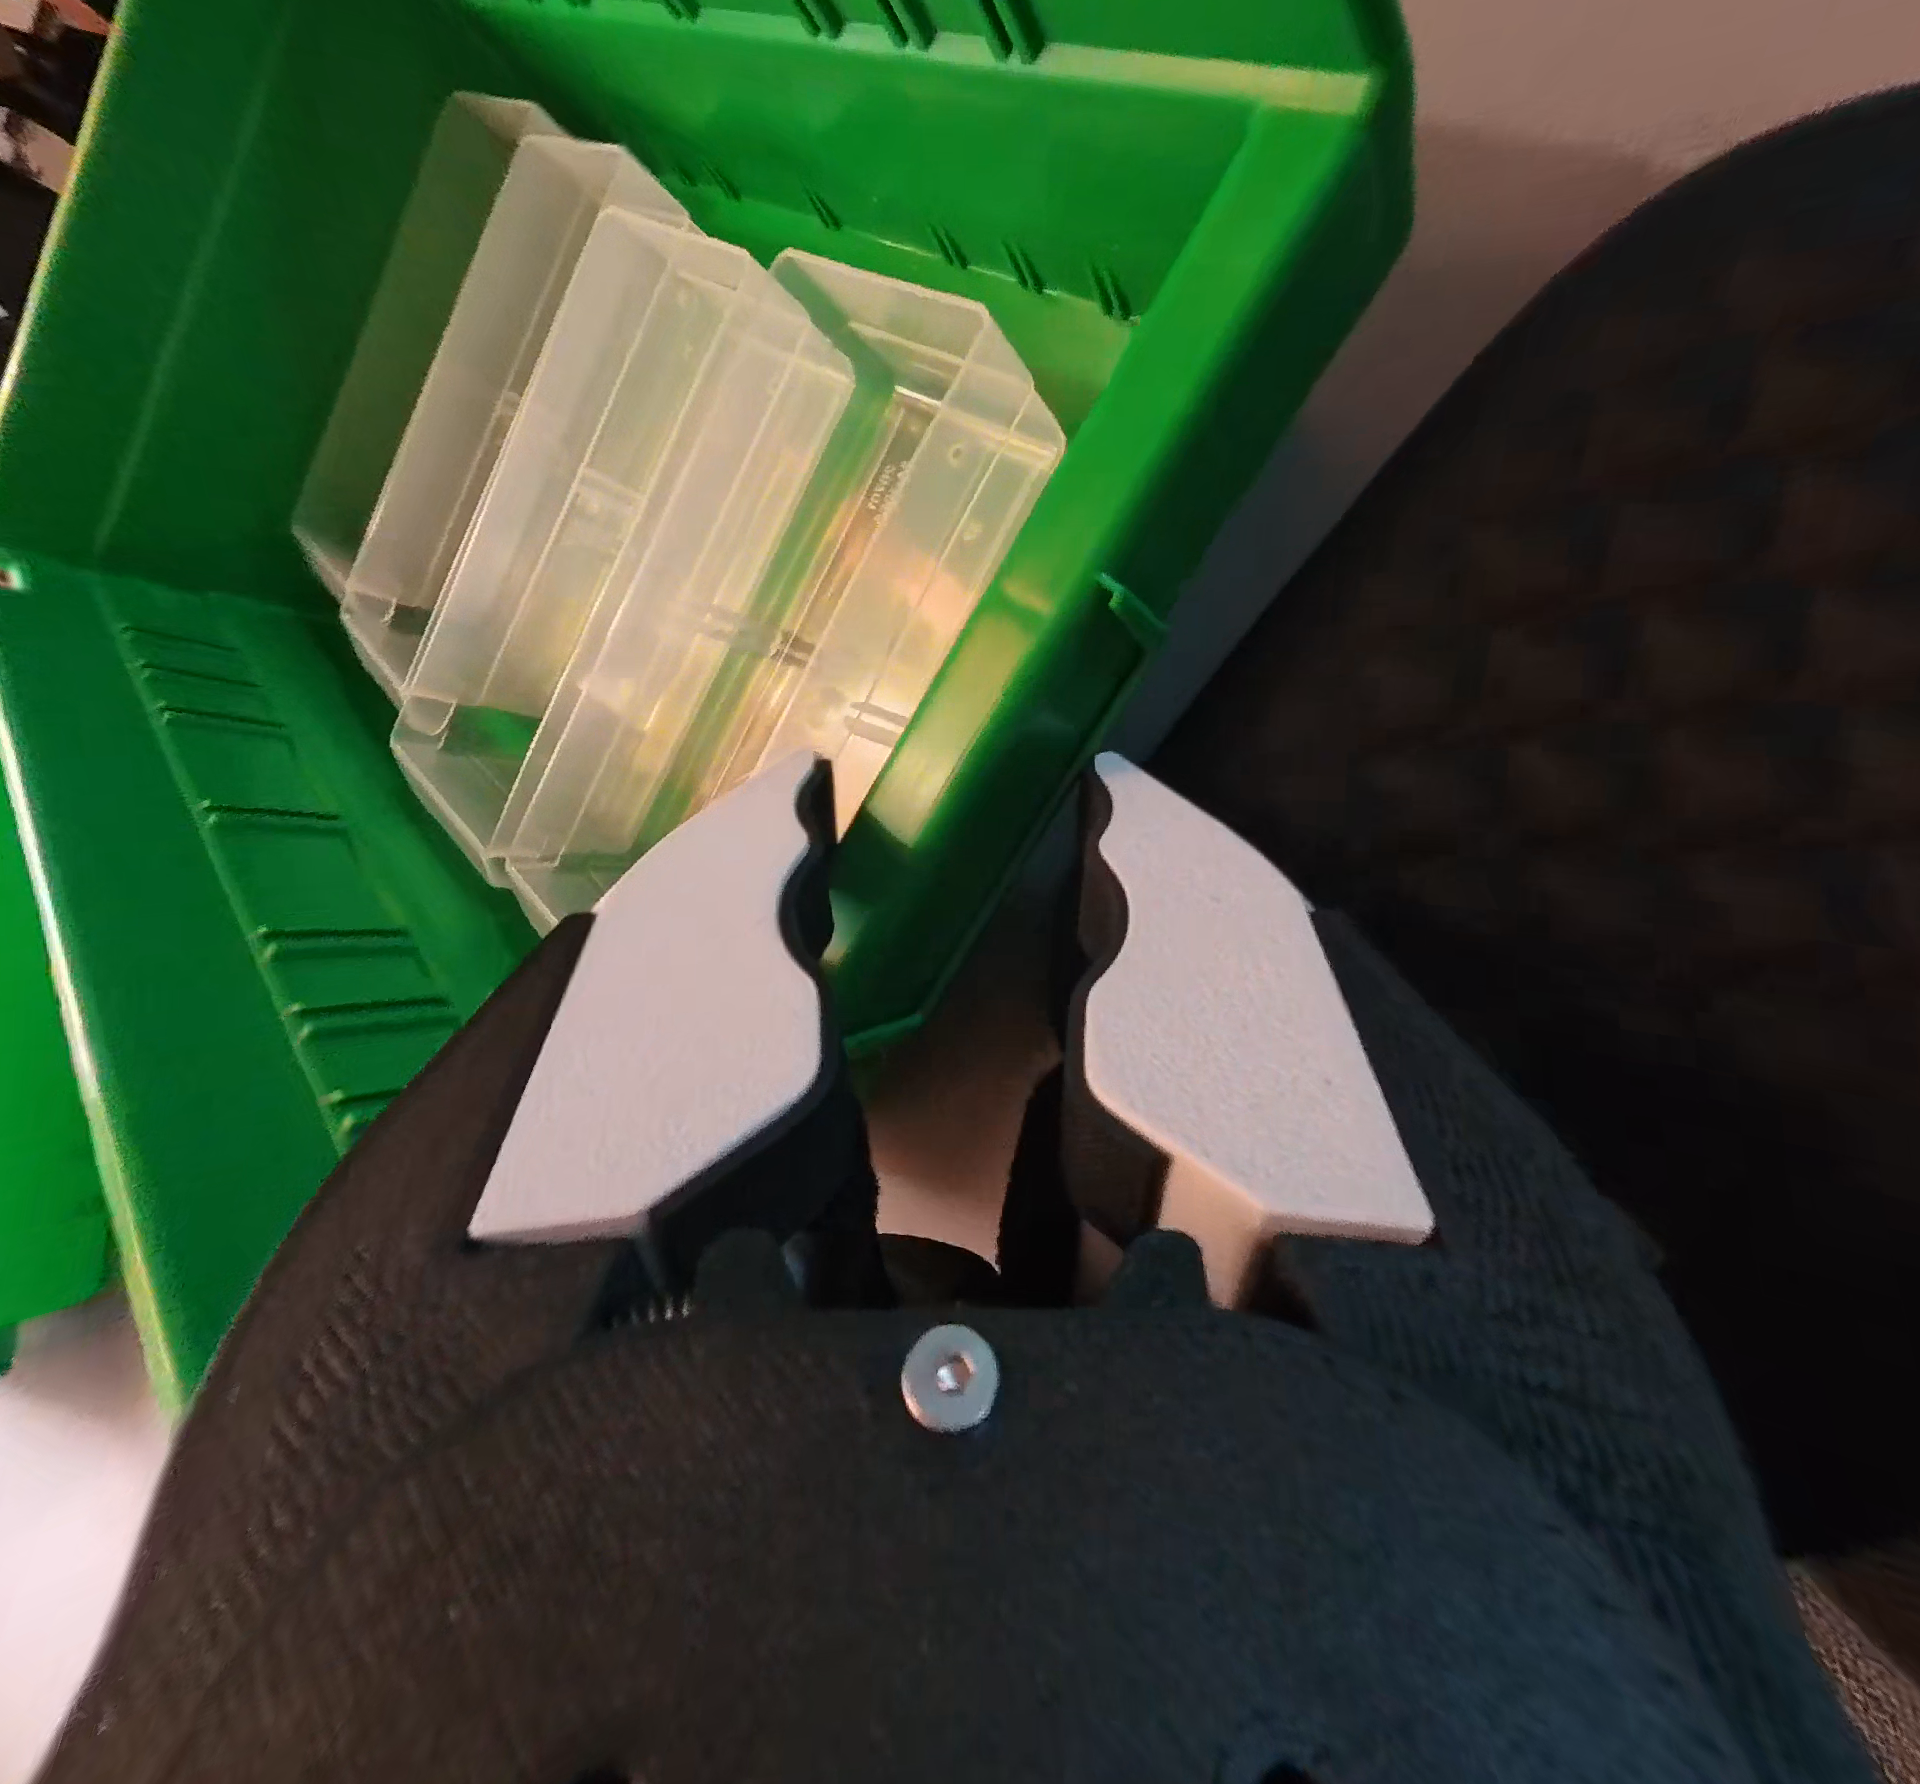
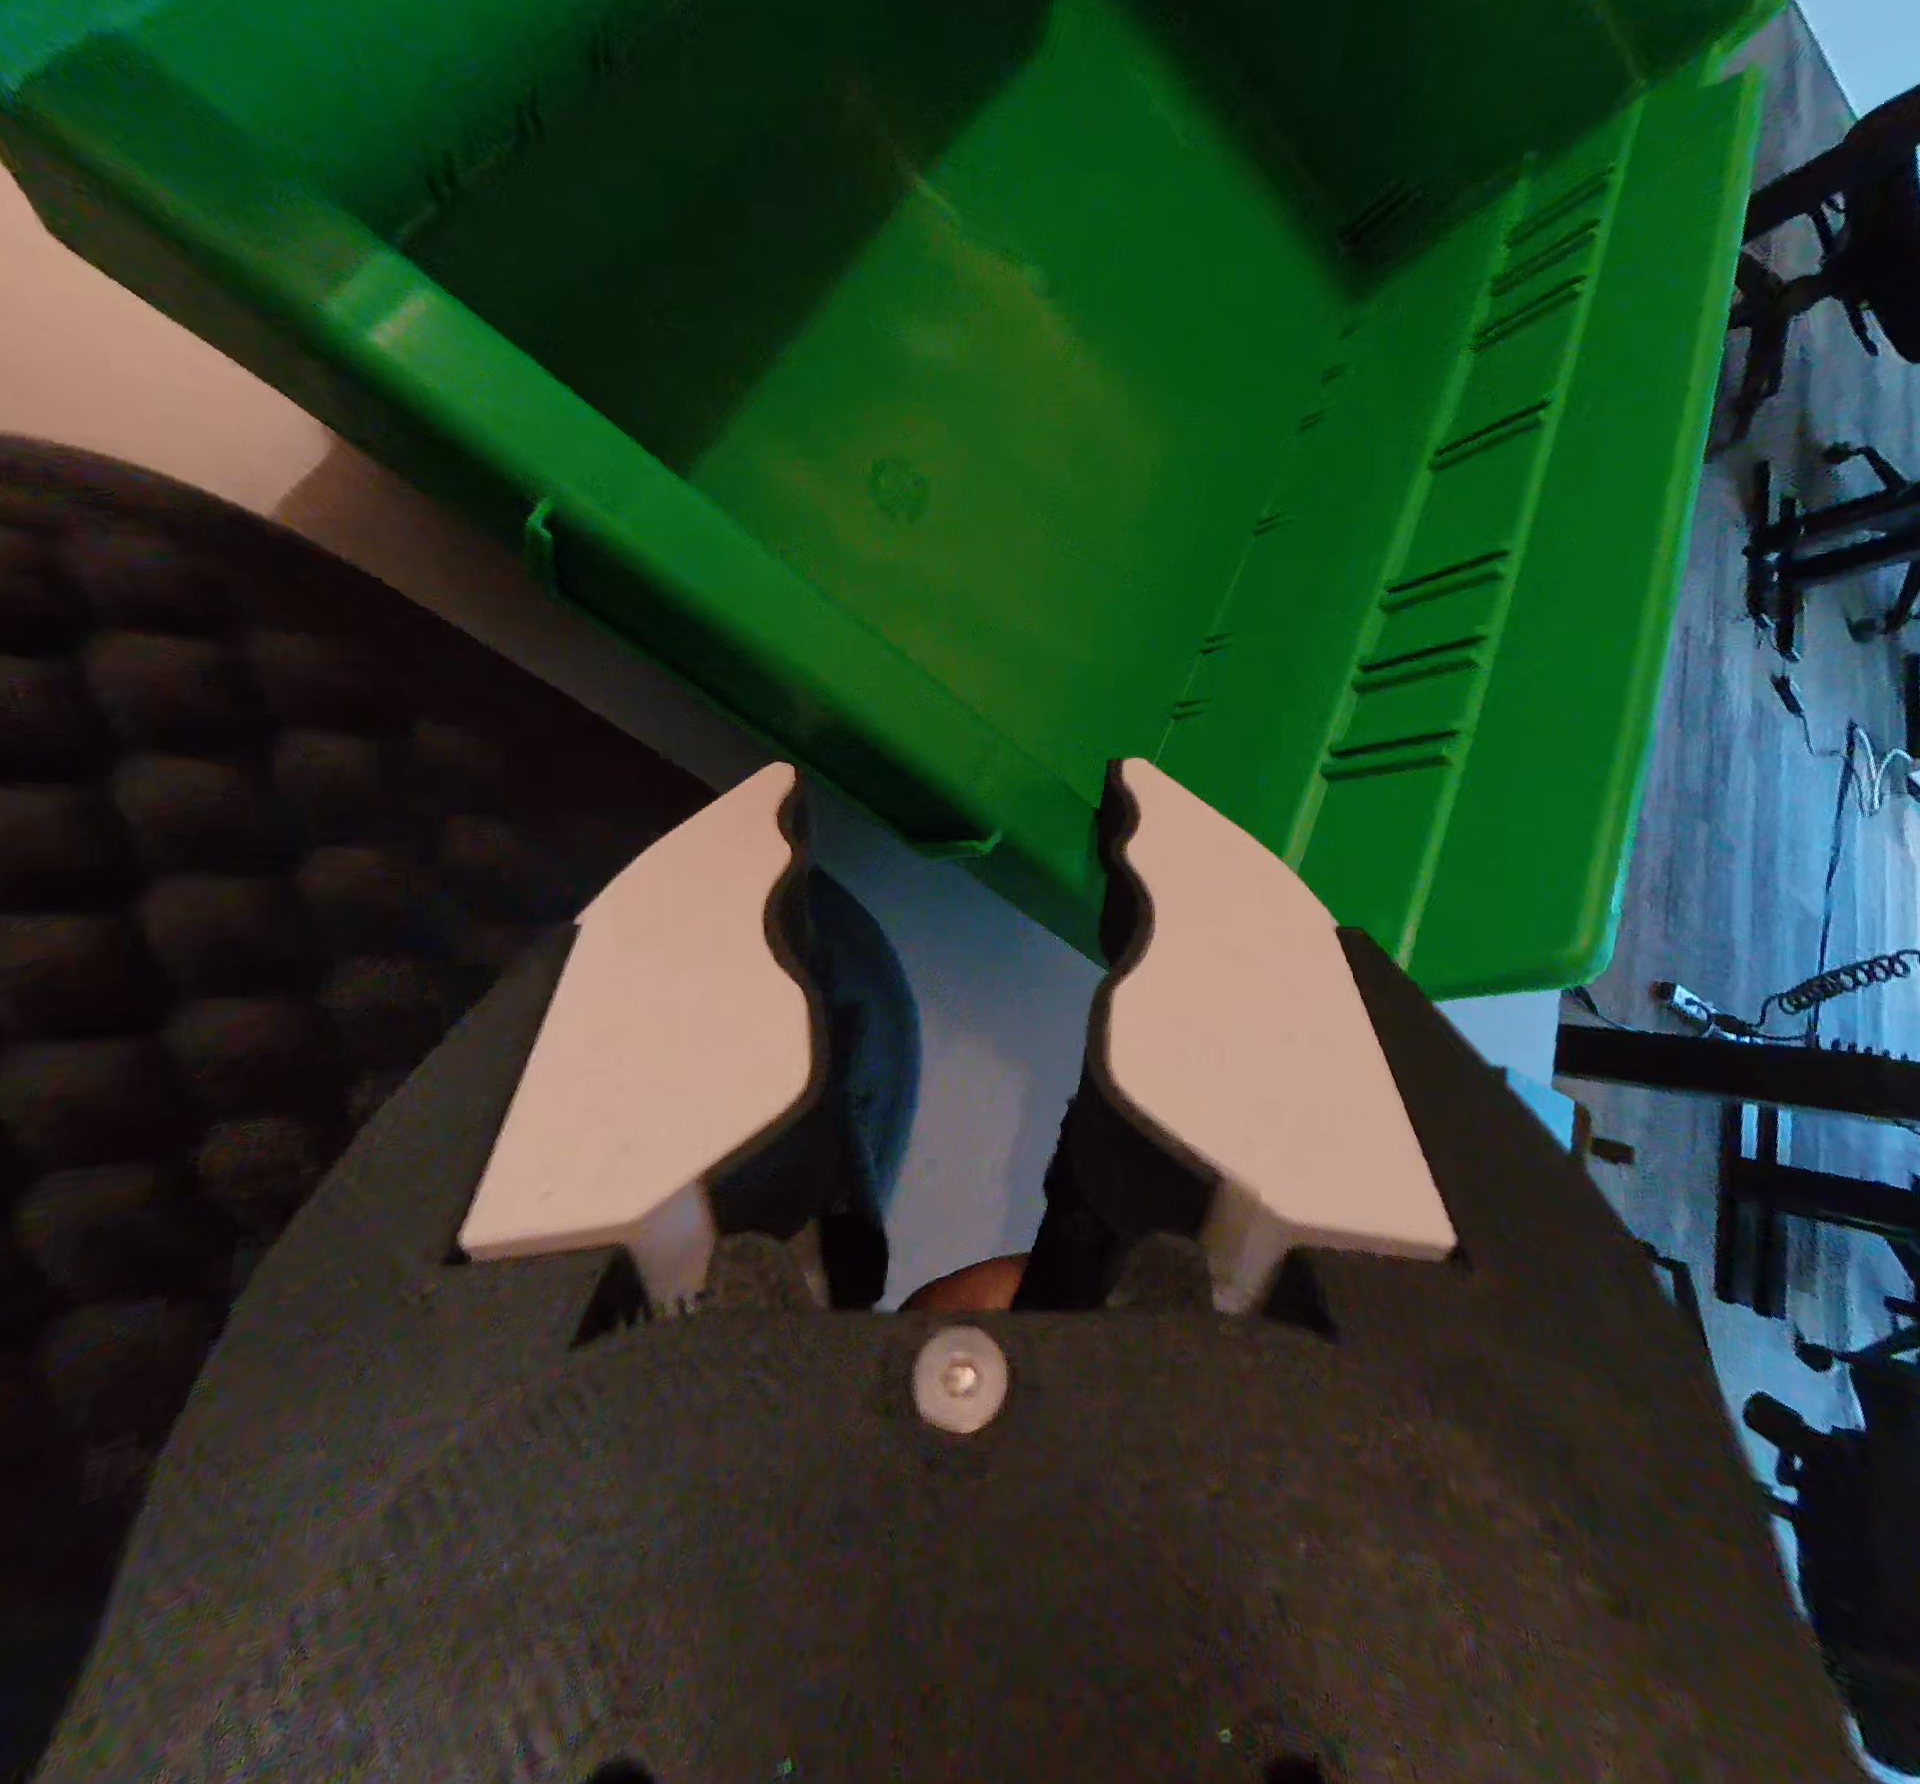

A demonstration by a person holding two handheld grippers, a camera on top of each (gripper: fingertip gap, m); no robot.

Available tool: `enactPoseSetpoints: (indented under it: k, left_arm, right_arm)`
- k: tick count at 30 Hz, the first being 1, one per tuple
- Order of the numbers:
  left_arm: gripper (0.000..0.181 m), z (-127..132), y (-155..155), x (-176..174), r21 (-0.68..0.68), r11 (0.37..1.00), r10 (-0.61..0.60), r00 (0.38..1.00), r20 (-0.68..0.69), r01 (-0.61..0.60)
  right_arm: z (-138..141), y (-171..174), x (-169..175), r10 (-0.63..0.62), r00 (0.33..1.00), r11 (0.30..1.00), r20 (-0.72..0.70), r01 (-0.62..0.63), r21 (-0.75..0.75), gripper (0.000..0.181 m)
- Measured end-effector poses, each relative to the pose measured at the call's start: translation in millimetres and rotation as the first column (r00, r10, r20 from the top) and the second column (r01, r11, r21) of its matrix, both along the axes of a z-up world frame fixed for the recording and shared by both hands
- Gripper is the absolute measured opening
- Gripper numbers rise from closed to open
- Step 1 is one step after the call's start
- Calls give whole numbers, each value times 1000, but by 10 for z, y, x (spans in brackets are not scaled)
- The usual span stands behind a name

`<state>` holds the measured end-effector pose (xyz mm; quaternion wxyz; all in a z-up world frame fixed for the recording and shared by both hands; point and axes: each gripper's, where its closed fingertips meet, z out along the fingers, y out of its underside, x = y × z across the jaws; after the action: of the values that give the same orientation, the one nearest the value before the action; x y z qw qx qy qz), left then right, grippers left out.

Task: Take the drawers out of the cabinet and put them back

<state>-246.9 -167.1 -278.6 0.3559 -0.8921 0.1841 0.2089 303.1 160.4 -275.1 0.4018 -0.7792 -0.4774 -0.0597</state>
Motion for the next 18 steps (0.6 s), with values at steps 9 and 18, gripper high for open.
enactPoseSetpoints:
  k: [9,18]
  left_arm:
    - [51,74,-217,-85,42,999,-3,1000,-5,3]
    - [46,57,-234,-162,26,998,54,999,-9,-53]
  right_arm:
    - [92,-57,258,-30,997,999,-74,28,-18,60]
    - [107,-170,-286,116,982,993,-152,-120,-20,51]
